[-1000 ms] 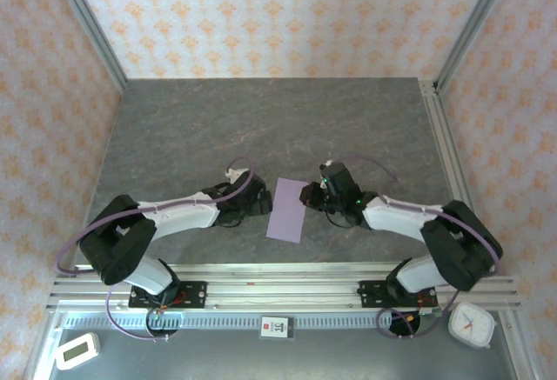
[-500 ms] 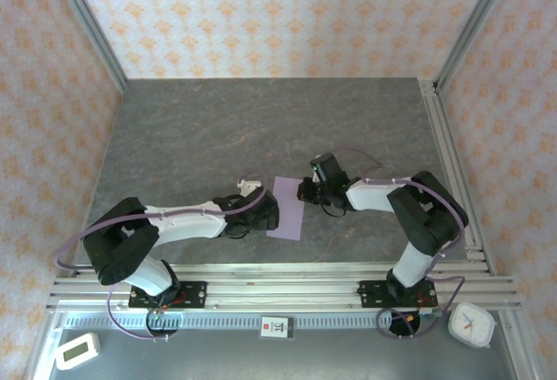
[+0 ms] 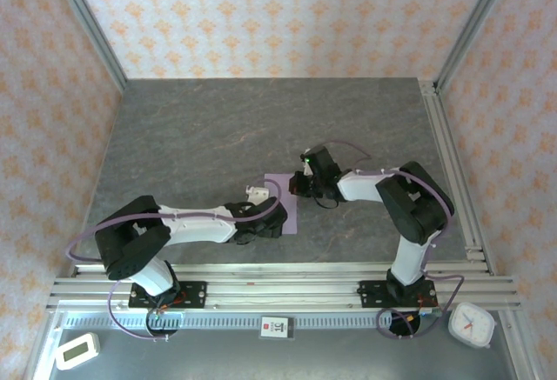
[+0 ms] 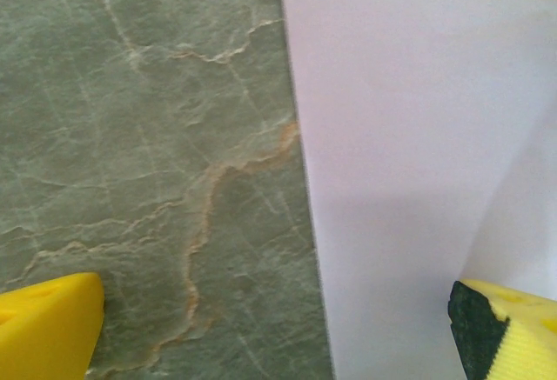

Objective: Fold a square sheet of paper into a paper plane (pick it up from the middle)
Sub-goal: Move the square sheet of paper to the bottom-center of the table.

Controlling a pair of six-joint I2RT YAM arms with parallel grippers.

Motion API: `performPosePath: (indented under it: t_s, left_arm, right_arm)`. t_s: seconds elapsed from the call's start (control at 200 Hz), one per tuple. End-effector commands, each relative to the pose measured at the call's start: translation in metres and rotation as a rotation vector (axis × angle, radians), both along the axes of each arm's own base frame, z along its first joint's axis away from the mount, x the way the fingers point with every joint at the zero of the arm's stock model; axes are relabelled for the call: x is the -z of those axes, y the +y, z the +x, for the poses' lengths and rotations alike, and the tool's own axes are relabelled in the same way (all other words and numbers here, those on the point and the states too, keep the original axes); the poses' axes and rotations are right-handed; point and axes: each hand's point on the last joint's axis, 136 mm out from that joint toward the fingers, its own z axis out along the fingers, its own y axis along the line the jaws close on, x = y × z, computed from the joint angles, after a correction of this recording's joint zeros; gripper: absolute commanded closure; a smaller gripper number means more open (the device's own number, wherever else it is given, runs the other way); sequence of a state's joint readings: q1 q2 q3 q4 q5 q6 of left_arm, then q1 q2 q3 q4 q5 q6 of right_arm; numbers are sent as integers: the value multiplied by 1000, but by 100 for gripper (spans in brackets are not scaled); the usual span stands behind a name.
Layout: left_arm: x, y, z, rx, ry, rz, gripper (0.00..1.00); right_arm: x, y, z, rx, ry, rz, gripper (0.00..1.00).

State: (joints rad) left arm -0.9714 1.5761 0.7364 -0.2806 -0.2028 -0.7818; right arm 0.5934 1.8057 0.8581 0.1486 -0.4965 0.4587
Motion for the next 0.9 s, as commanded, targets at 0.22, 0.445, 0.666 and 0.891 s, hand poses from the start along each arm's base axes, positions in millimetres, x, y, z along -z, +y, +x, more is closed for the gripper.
performPosePath:
  t_s: [0.22, 0.445, 0.666, 0.891]
  left_arm:
    - [-61, -17, 24, -22, -106, -56, 0]
    - [-67, 1, 72, -8, -119, 32, 0]
    - [-38, 10, 103, 40, -63, 189, 0]
    - [-21, 18, 106, 26, -55, 246, 0]
  right_arm:
    - [-26, -21, -12, 47, -21, -14, 98]
    - [-34, -45, -48, 148, -5, 83, 71]
    - [-39, -49, -82, 173, 22, 175, 64]
    - [-39, -40, -105, 170, 32, 187, 64]
